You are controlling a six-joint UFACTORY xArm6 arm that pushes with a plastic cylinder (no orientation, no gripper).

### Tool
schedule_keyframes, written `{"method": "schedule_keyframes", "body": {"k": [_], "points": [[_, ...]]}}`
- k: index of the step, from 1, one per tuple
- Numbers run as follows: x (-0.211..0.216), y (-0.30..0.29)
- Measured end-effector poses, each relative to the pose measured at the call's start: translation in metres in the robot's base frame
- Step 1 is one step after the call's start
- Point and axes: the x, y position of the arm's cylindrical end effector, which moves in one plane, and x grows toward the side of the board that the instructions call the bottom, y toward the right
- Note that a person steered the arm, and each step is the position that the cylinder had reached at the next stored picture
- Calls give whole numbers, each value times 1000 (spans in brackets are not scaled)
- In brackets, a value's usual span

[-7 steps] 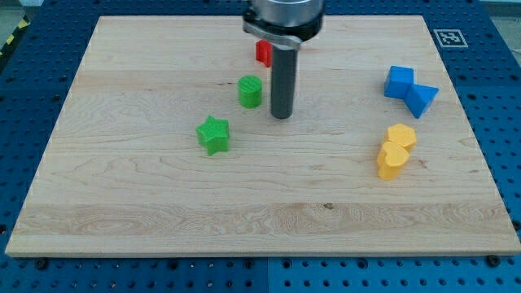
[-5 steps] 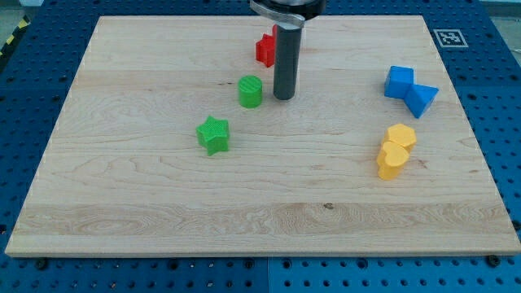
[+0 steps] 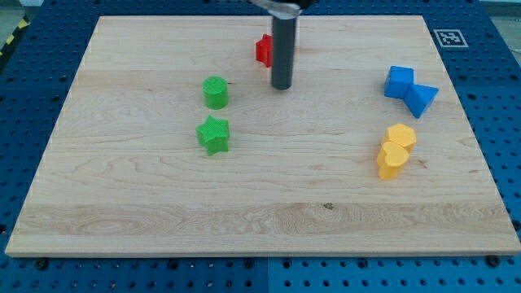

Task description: Place the green circle vertically above the green star

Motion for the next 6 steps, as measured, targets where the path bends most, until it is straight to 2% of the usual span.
{"method": "schedule_keyframes", "body": {"k": [2, 4, 6], "points": [[-62, 25], [-83, 48], [-129, 48]]}}
